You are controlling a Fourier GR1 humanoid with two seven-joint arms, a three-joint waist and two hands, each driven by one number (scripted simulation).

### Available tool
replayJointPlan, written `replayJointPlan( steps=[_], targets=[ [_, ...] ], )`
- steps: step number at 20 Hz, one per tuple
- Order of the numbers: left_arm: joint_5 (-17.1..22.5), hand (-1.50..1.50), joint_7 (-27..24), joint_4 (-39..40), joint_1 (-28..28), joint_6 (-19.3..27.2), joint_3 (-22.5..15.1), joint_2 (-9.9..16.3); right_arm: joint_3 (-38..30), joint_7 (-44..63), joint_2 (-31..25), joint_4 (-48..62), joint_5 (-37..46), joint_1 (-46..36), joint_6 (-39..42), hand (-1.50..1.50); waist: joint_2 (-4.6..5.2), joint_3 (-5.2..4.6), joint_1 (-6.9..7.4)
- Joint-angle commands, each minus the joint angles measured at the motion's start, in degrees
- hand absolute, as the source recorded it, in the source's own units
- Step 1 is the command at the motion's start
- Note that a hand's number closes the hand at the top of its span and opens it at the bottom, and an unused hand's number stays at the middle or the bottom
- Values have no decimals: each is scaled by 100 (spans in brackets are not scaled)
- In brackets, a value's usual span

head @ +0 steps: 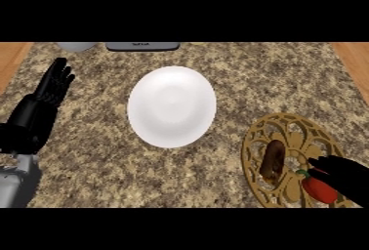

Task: Pick the bell pepper from the placemat and place it in the plate

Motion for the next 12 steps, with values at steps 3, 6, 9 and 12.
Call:
replayJointPlan(
  steps=[3,6,9,12],
  targets=[
    [-203,0,-205,341,-196,35,-114,-280,267,1231,-247,-251,353,-304,906,-150,49,15,108],
    [51,0,-207,352,-103,-361,222,-46,694,1503,199,-358,998,-253,937,-150,29,20,102],
    [-169,0,245,220,-433,-133,157,-208,784,1916,646,-443,1273,-476,1118,-150,25,23,94],
    [-298,0,42,233,-355,-194,133,-225,1144,1735,997,479,1997,-898,949,-150,34,25,143]
  ],
)
